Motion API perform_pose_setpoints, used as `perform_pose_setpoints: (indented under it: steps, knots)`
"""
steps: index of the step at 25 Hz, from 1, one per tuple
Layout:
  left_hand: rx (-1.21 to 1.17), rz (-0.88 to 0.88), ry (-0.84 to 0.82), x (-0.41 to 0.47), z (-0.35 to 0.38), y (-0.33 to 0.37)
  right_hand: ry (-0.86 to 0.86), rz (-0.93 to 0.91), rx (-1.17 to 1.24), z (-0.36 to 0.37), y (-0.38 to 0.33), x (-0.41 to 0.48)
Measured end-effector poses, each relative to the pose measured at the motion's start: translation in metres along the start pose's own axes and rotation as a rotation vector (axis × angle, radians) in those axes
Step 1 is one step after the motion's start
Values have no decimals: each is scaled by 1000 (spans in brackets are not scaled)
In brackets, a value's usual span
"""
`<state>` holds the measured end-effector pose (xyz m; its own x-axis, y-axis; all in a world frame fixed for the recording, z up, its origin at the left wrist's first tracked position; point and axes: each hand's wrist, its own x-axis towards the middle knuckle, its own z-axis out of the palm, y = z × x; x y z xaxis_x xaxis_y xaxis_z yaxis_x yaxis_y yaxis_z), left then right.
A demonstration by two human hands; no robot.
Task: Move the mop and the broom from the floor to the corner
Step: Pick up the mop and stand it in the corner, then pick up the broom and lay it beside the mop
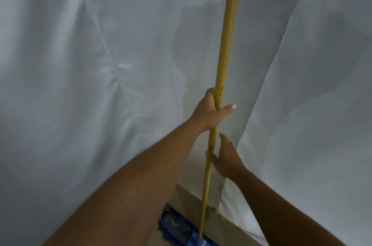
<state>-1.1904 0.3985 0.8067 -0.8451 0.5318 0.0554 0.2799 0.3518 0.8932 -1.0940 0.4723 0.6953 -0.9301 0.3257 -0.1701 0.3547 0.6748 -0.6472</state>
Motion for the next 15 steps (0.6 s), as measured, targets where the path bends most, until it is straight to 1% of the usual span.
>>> perform_pose_setpoints:
  steps: [2, 3, 5, 6, 8, 10, 13, 15]
  knots:
    - [192, 125, 42, -9, -13, -9, 74, -105, -137, -17, 2, -3]
    - [339, 184, 88, -12, -22, -12, 127, -151, -200, -29, 2, -3]
    - [667, 255, 234, -22, -42, -12, 255, -221, -328, -57, -4, -6]
    - [785, 280, 320, -30, -52, -8, 326, -245, -387, -74, -8, -8]
    - [919, 328, 436, -45, -69, 9, 461, -300, -488, -112, -18, -17]
    - [1017, 353, 498, -62, -78, 30, 564, -363, -570, -149, -26, -32]
    - [1098, 320, 550, -93, -94, 61, 661, -435, -629, -194, -37, -66]
    - [1182, 337, 599, -121, -105, 80, 716, -476, -669, -217, -39, -94]
